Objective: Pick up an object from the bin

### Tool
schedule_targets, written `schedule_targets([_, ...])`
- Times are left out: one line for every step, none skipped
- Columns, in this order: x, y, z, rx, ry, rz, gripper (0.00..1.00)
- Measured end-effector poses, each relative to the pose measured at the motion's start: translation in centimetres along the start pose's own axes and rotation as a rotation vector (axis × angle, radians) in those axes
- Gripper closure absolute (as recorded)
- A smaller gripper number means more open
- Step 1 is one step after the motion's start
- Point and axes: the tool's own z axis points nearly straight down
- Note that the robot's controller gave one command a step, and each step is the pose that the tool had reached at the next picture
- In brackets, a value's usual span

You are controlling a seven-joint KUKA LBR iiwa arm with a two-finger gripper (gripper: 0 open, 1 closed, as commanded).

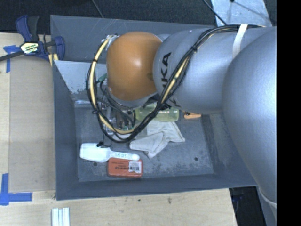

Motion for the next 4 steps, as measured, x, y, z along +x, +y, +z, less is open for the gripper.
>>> schedule_targets([-0.2,-0.1,-0.5,-0.002,-0.008,0.003,0.00])
schedule_targets([0.2,-3.7,3.7,-0.005,-0.015,-0.003,0.00])
schedule_targets([3.6,-6.9,9.2,-0.001,-0.011,-0.121,0.00])
schedule_targets([3.4,-4.4,10.0,-0.004,-0.014,0.141,1.00])
